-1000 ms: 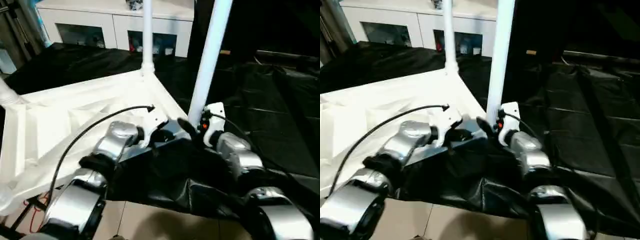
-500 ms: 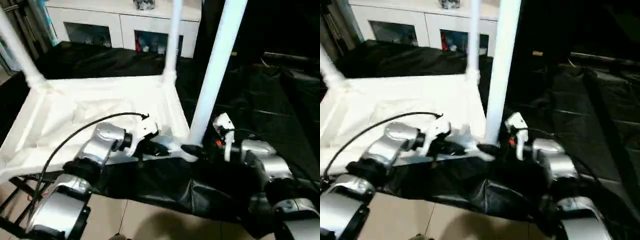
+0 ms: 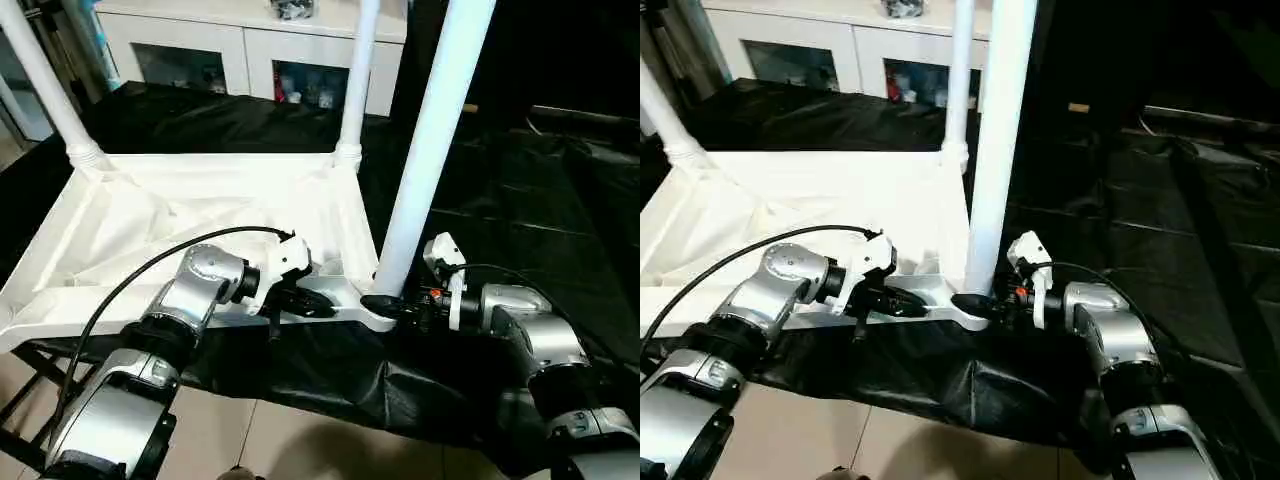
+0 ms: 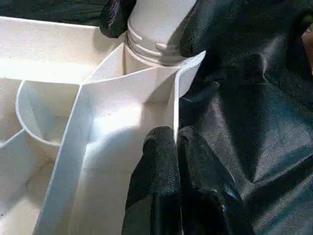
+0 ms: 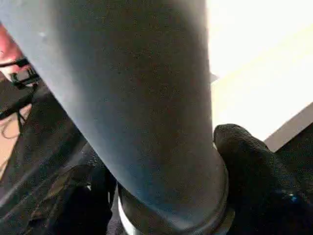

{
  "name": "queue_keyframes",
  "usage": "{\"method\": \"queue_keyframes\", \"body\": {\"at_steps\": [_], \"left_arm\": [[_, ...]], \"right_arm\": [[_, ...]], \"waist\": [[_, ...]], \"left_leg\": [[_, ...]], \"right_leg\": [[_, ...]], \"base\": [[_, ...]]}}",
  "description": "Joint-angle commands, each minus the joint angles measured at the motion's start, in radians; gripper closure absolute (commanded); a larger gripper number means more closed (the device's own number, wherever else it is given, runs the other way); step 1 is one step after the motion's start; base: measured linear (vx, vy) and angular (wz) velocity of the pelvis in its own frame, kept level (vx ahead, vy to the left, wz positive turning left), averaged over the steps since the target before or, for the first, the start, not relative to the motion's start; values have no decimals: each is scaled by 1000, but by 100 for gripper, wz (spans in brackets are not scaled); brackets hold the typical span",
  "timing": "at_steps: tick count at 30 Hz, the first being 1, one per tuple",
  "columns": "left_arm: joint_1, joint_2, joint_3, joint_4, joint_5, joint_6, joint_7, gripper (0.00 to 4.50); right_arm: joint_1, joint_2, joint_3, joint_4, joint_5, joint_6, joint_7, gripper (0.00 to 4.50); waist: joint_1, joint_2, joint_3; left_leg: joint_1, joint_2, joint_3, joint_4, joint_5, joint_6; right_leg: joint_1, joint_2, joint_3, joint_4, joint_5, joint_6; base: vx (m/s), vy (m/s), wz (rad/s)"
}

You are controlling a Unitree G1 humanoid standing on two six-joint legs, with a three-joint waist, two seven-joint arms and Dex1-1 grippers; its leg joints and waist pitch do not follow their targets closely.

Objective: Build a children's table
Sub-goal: Rotate leg to tighten

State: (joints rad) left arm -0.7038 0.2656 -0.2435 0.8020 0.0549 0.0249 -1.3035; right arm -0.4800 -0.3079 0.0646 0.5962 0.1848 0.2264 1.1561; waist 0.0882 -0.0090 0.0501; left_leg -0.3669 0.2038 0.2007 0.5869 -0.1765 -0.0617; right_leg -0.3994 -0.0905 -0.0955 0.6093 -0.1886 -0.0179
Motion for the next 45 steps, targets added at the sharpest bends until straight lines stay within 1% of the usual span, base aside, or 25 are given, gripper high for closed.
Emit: {"method": "queue_keyframes", "body": {"at_steps": [1, 5, 7, 8, 10, 11, 13, 14, 15, 18, 20, 22, 25, 26, 28, 30, 31, 32, 33, 34, 35, 36, 40, 44, 45], "left_arm": [[-30, -50, 14, -15, -15, -7, 87, 450], [-61, -81, 34, 31, 6, -2, 211, 450], [-75, -94, 39, 48, 14, 2, 258, 450], [-86, -105, 43, 61, 20, 6, 294, 450], [-105, -126, 53, 83, 25, 14, 362, 450], [-107, -128, 53, 85, 25, 15, 368, 450], [-128, -156, 63, 109, 26, 20, 443, 450], [-135, -168, 66, 115, 25, 18, 462, 450], [-136, -169, 66, 116, 25, 17, 463, 450], [-146, -205, 66, 127, 22, 2, 484, 450], [-144, -212, 60, 128, 24, -5, 480, 450], [-141, -210, 51, 131, 31, -17, 473, 450], [-132, -200, 36, 131, 39, -40, 445, 450], [-124, -192, 32, 127, 42, -43, 430, 450], [-121, -185, 29, 129, 43, -45, 420, 450], [-120, -182, 28, 130, 46, -48, 420, 450], [-120, -182, 28, 130, 46, -48, 420, 450], [-121, -179, 32, 133, 47, -48, 419, 450], [-122, -178, 32, 134, 47, -48, 419, 450], [-123, -177, 33, 137, 47, -49, 419, 450], [-123, -176, 33, 138, 47, -49, 418, 450], [-123, -176, 32, 139, 47, -50, 412, 450], [-120, -173, 28, 142, 44, -58, 399, 450], [-111, -167, 22, 132, 37, -61, 359, 450], [-106, -162, 16, 125, 35, -63, 338, 450]], "right_arm": [[34, 54, 66, 24, -15, 36, -9, 174], [-10, 116, 7, 120, -39, 4, -216, 185], [-28, 143, -16, 160, -46, -11, -308, 186], [-40, 164, -33, 187, -50, -23, -374, 186], [-57, 201, -57, 222, -46, -21, -459, 187], [-58, 205, -59, 224, -45, -21, -466, 187], [-76, 254, -87, 258, -34, -20, -554, 187], [-84, 273, -94, 275, -34, -32, -586, 187], [-84, 275, -95, 276, -34, -34, -589, 187], [-113, 311, -97, 340, -64, -110, -676, 187], [-122, 316, -107, 357, -62, -127, -686, 132], [-128, 316, -120, 359, -51, -128, -674, 111], [-122, 293, -105, 336, -58, -137, -627, 89], [-102, 253, -71, 294, -75, -140, -555, 77], [-81, 208, -43, 253, -85, -146, -483, 61], [-65, 167, -35, 222, -81, -140, -427, 61], [-65, 167, -35, 222, -81, -140, -427, 61], [-39, 87, -45, 165, -51, -100, -327, 61], [-27, 54, -51, 139, -35, -78, -282, 61], [-3, 0, -46, 97, -23, -60, -214, 61], [5, -17, -42, 85, -23, -60, -195, 61], [18, -45, -40, 67, -20, -48, -158, 61], [49, -111, -49, 12, 8, -15, -82, 61], [51, -134, -74, -13, 28, -16, -71, 61], [48, -133, -84, -23, 42, 3, -73, 29]], "waist": [[-2, -6, -56], [-11, -6, -52], [-18, -8, -50], [-25, -11, -51], [-32, -9, -50], [-34, -10, -50], [-36, -10, -51], [-36, -10, -53], [-35, -10, -53], [-36, -8, -56], [-37, -8, -56], [-35, -7, -58], [-34, -8, -59], [-33, -8, -58], [-28, -11, -59], [-26, -14, -61], [-25, -15, -61], [-20, -17, -60], [-16, -18, -59], [-13, -21, -59], [-5, -22, -60], [-5, -23, -60], [-1, -27, -60], [-1, -27, -62], [-1, -28, -63]], "left_leg": [[15, 40, -17, -71, -246, 36], [20, 37, -23, -74, -288, 8], [18, 35, -27, -76, -305, 1], [20, 34, -27, -76, -312, -2], [23, 34, -27, -75, -320, -3], [19, 34, -28, -75, -314, 3], [22, 33, -26, -74, -312, 7], [18, 33, -26, -75, -298, 8], [16, 34, -25, -75, -293, 10], [15, 35, -25, -75, -280, 10], [13, 34, -22, -74, -272, 20], [13, 34, -21, -73, -259, 30], [12, 34, -20, -72, -248, 38], [11, 34, -20, -72, -246, 43], [11, 34, -18, -69, -236, 53], [9, 34, -17, -67, -220, 65], [7, 34, -18, -67, -210, 69], [10, 33, -16, -64, -200, 84], [12, 33, -14, -63, -203, 89], [8, 34, -14, -62, -199, 98], [8, 35, -13, -61, -193, 103], [5, 34, -15, -61, -188, 104], [4, 33, -14, -58, -192, 104], [3, 33, -15, -56, -158, 110], [2, 32, -15, -55, -152, 112]], "right_leg": [[44, -69, 57, -89, -287, -206], [36, -74, 56, -103, -414, -168], [36, -75, 53, -107, -462, -149], [34, -74, 54, -111, -478, -141], [29, -74, 54, -114, -485, -138], [34, -73, 53, -113, -476, -139], [28, -71, 55, -112, -454, -146], [35, -71, 54, -108, -428, -149], [34, -71, 56, -107, -415, -152], [36, -72, 56, -100, -365, -171], [38, -70, 58, -97, -322, -183], [41, -69, 58, -94, -293, -192], [43, -69, 58, -92, -276, -194], [45, -68, 57, -92, -271, -195], [46, -66, 57, -90, -247, -196], [49, -68, 59, -86, -221, -202], [51, -68, 58, -84, -212, -205], [52, -66, 57, -86, -207, -209], [52, -63, 57, -87, -206, -208], [55, -64, 57, -86, -207, -206], [54, -64, 56, -86, -213, -198], [57, -65, 55, -85, -214, -195], [52, -65, 51, -92, -272, -182], [51, -65, 52, -86, -239, -187], [51, -64, 52, -84, -228, -189]], "base": [[0, 0, 0], [0, 0, 0], [0, 0, 0], [0, 0, 0], [0, 0, 0], [0, 0, 0], [0, 0, 0], [0, 0, 0], [0, 0, 0], [0, 0, 0], [0, 0, 0], [0, 0, 0], [0, 0, 0], [0, 0, 0], [0, 0, 0], [0, 0, 0], [0, 0, 0], [0, 0, 0], [0, 0, 0], [0, 0, 0], [0, 0, 0], [0, 0, 0], [0, 0, 0], [0, 0, 0], [0, 0, 0]]}}
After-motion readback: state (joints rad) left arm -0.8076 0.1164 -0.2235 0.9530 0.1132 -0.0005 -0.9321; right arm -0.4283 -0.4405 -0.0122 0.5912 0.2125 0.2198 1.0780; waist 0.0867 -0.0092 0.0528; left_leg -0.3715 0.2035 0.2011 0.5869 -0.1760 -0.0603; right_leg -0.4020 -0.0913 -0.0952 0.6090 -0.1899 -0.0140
